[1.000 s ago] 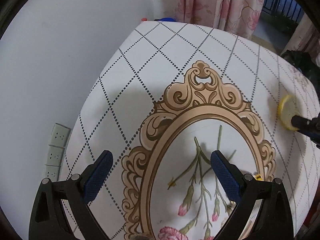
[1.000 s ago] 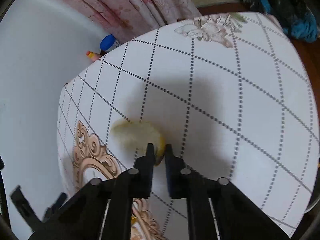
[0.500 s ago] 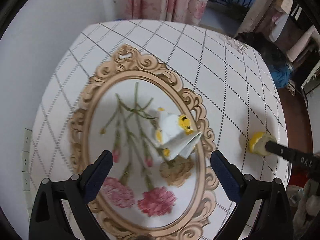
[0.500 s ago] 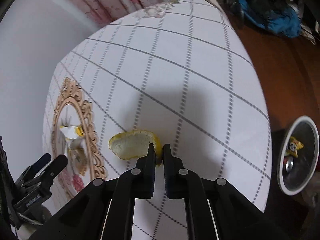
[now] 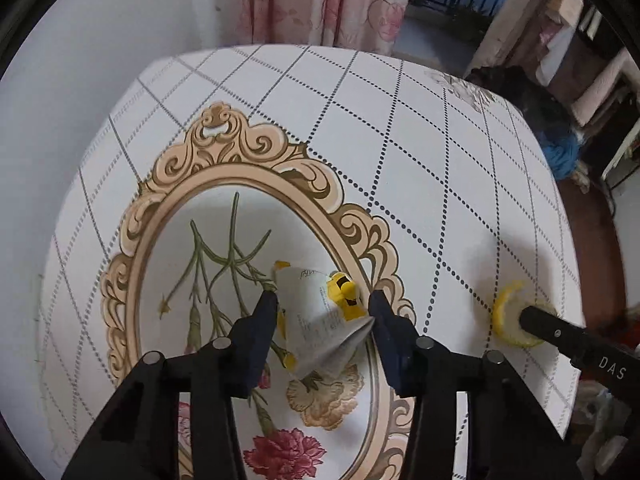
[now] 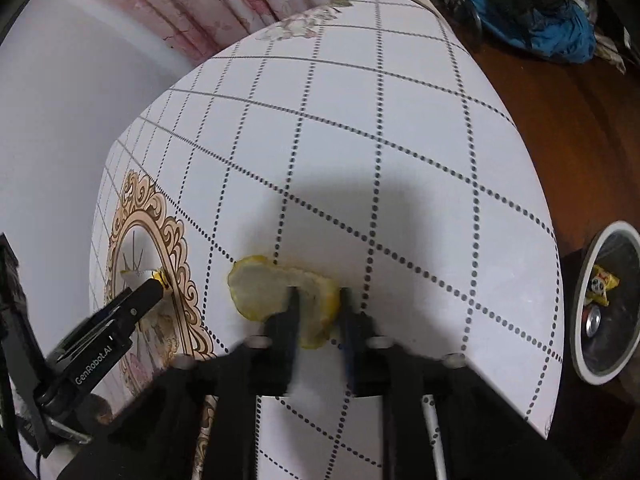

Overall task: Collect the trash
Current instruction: 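Grasp the orange peel with the right tool while the left tool grasps the crumpled paper, then carry the peel and crumpled paper over the bin and release both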

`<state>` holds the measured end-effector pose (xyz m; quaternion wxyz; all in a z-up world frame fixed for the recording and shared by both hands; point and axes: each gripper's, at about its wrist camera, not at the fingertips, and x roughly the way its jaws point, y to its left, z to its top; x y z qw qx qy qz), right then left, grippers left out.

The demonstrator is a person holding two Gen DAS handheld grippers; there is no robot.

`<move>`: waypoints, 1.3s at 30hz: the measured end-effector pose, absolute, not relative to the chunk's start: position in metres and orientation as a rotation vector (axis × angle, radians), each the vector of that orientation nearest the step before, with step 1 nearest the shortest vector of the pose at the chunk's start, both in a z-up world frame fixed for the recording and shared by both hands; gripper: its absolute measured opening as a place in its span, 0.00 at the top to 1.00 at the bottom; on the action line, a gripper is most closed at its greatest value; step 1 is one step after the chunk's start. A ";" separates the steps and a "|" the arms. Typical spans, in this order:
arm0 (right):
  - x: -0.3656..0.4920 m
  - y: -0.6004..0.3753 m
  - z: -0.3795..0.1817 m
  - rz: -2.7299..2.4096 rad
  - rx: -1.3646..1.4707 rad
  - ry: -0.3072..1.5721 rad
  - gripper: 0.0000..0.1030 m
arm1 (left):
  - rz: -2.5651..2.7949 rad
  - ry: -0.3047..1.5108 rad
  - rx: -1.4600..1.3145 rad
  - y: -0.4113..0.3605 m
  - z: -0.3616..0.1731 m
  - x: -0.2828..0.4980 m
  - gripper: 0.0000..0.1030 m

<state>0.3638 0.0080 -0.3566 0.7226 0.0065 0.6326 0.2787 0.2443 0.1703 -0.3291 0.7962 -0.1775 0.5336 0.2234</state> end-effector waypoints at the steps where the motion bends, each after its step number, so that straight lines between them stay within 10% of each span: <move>1: 0.362 0.010 -0.356 0.621 0.008 1.393 0.90 | 0.483 1.145 -0.375 0.169 -0.328 0.243 0.60; 25: 0.345 -0.020 -0.263 0.689 0.036 1.225 0.91 | 0.498 0.966 -0.302 0.113 -0.223 0.213 0.60; 39: 0.369 -0.203 -0.182 0.563 0.173 1.084 0.91 | 0.235 0.846 -0.237 -0.031 -0.144 0.266 0.60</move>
